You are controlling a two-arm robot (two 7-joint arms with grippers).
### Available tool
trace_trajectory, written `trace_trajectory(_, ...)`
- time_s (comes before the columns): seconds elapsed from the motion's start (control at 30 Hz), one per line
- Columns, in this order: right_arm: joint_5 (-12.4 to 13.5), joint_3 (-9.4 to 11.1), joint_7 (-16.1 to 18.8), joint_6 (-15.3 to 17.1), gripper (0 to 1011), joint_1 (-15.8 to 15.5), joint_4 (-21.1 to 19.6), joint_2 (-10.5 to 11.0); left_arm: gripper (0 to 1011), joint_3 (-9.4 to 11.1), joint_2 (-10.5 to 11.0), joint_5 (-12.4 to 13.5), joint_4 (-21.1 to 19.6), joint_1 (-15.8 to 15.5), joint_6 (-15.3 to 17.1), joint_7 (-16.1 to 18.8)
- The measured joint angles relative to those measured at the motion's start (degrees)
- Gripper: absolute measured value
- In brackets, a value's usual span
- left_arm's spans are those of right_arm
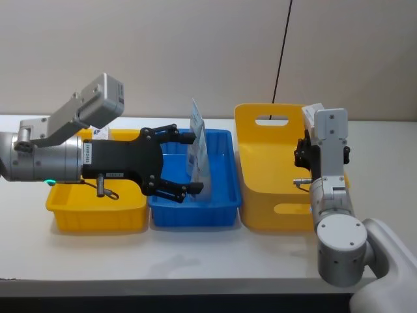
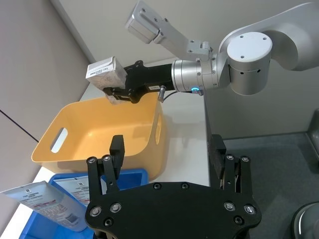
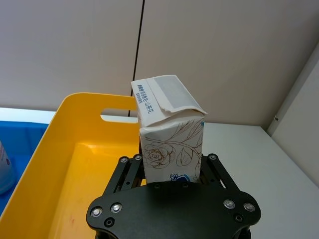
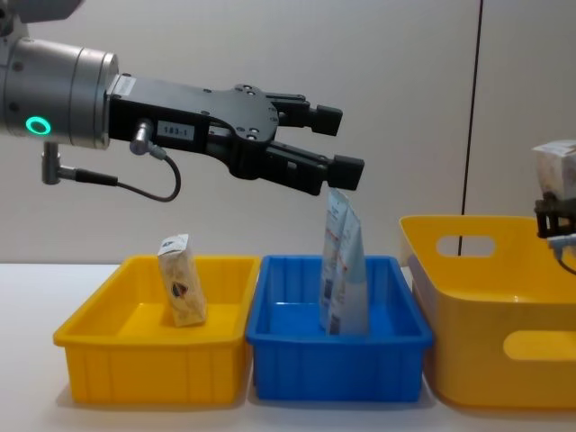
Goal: Bimanual collaborative sorting of washing and personal care products
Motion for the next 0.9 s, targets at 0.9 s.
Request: trace_trajectory(0.9,-1.09,-0.30,-2.30,0.18,352,1.03,1.71,-1.88,1001,0.00,0.00,0.00,-0.01,0.00,0.00,0.00)
